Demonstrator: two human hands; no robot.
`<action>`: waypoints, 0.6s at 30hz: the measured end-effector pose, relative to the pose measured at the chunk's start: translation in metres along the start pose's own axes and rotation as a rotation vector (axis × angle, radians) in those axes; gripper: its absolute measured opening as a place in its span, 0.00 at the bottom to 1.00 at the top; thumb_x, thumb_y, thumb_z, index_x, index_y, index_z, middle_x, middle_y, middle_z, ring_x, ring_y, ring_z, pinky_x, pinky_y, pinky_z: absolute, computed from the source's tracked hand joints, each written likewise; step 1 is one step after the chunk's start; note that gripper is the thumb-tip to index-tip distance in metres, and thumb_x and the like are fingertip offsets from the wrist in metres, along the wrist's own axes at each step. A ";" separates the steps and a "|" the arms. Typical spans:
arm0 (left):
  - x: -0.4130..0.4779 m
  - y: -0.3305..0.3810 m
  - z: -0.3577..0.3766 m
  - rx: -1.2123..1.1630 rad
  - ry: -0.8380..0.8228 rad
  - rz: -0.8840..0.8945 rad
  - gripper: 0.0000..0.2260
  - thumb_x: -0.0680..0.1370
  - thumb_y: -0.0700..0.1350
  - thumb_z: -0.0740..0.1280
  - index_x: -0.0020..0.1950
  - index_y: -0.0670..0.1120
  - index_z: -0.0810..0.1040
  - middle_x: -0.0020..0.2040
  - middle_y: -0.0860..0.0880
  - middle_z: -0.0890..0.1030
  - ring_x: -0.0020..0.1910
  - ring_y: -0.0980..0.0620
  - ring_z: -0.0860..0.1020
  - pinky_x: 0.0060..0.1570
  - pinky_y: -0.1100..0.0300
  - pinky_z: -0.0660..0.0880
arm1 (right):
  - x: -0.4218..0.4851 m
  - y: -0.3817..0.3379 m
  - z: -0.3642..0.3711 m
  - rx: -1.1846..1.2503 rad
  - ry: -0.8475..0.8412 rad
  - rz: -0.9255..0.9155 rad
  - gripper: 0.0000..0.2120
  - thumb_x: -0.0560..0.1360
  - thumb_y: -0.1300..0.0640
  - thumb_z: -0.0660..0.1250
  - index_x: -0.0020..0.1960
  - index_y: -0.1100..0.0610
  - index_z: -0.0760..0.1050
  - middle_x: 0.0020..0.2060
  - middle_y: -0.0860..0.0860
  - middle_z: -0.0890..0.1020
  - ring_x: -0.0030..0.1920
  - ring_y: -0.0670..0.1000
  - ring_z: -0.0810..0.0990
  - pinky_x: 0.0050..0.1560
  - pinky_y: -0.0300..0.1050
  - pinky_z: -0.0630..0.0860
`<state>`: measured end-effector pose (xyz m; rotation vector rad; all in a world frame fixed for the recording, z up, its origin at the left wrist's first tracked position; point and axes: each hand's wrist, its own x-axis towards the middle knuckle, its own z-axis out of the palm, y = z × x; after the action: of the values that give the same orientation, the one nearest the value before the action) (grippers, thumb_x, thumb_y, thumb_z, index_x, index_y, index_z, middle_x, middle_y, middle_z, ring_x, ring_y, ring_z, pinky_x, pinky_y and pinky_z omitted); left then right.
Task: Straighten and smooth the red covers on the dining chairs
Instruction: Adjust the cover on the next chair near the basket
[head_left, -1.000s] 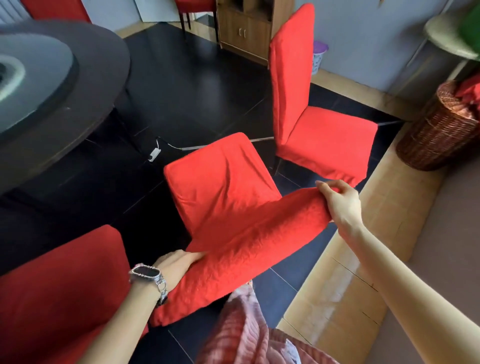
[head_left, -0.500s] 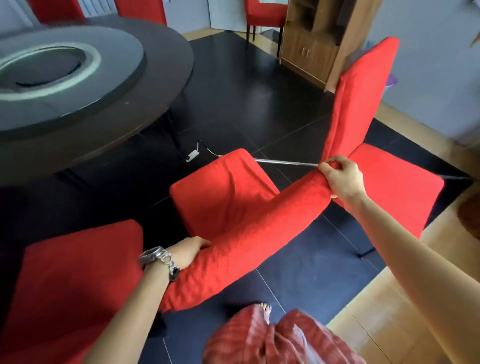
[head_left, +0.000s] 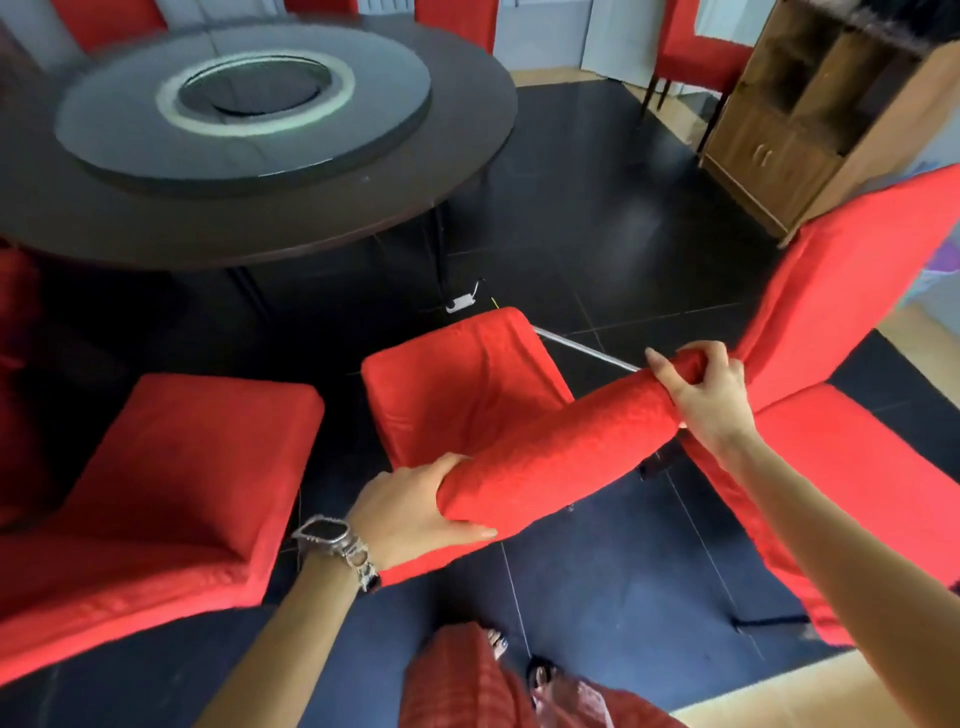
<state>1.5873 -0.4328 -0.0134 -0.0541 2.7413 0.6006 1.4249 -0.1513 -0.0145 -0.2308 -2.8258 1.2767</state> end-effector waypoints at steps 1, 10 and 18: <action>0.003 0.004 0.001 -0.004 0.024 -0.011 0.34 0.65 0.72 0.66 0.68 0.63 0.65 0.57 0.56 0.81 0.57 0.50 0.79 0.55 0.57 0.73 | 0.004 0.003 -0.003 0.007 -0.026 -0.007 0.24 0.72 0.37 0.67 0.59 0.51 0.69 0.59 0.54 0.68 0.50 0.49 0.71 0.57 0.46 0.72; 0.036 0.037 0.012 -0.071 0.117 -0.072 0.31 0.64 0.72 0.67 0.65 0.64 0.72 0.55 0.57 0.82 0.57 0.50 0.79 0.56 0.59 0.73 | 0.012 0.041 -0.029 0.014 -0.450 -0.212 0.32 0.57 0.34 0.72 0.59 0.31 0.65 0.71 0.48 0.37 0.65 0.47 0.51 0.68 0.34 0.49; 0.059 0.056 0.017 -0.058 0.118 -0.081 0.31 0.64 0.74 0.65 0.64 0.64 0.73 0.52 0.57 0.83 0.55 0.50 0.80 0.53 0.58 0.76 | 0.034 0.054 -0.028 -0.040 -0.384 -0.242 0.34 0.60 0.49 0.80 0.61 0.41 0.68 0.72 0.56 0.30 0.72 0.63 0.58 0.62 0.32 0.59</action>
<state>1.5312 -0.3723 -0.0250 -0.2202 2.8182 0.6736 1.4005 -0.0902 -0.0367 0.3877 -3.0614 1.3319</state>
